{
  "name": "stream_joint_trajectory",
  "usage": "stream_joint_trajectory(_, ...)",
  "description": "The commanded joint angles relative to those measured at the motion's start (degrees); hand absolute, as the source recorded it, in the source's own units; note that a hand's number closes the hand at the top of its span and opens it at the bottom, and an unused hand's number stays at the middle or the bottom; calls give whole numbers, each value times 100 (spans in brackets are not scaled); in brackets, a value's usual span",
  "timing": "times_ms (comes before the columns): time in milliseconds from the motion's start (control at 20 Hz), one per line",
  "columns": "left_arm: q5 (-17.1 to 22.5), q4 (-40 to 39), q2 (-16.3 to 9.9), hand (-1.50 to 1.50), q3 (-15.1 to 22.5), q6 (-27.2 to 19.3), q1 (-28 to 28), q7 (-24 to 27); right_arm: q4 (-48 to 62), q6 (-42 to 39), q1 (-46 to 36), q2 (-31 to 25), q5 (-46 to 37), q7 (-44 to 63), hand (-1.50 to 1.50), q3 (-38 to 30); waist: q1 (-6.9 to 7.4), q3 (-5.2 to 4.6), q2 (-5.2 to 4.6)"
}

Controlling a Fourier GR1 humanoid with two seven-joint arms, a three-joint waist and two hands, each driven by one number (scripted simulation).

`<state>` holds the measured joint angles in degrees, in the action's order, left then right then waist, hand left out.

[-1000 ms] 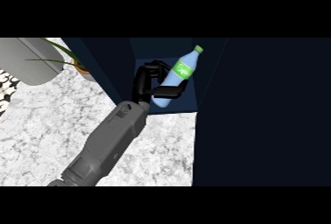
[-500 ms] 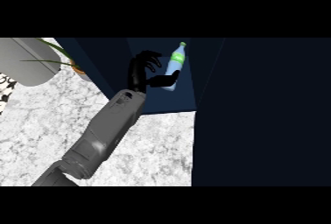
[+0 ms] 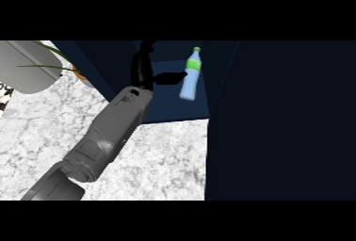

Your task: Pick up the bottled water, place it into the cabinet and close the cabinet

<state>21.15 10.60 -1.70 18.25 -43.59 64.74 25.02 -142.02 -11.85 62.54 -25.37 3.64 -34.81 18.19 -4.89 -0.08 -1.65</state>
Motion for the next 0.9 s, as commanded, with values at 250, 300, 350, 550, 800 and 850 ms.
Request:
stream_joint_trajectory(250, 835, 1020, 165, 150, -937, 1249, 95, 1229, -323, -115, 109, -45, 263, 182, -150, 4, 100, -10, 37)
stream_joint_trajectory(300, 884, 1065, 166, 150, -962, 1619, -89, 1435, -277, -83, 39, 56, 168, 49, -150, 82, 108, -9, 46)
stream_joint_trajectory(350, 957, 1079, 167, 150, -864, 1739, -181, 1489, -299, -38, 27, 110, -15, 160, -150, 306, 51, -9, 48)
stream_joint_trajectory(550, 1201, 1032, 169, 150, -718, 1907, -265, 1535, -549, -134, 62, -11, 61, 305, -150, 251, 69, -1, 81)
stream_joint_trajectory(800, 1540, 1691, 169, 150, -158, 2070, -725, 1384, -698, -84, 83, -62, 35, 482, -150, 240, 198, 3, 154)
stream_joint_trajectory(850, 1660, 1832, 169, 150, -69, 2165, -718, 1269, -829, 58, 38, 29, -65, 685, -150, 386, 211, 0, 149)
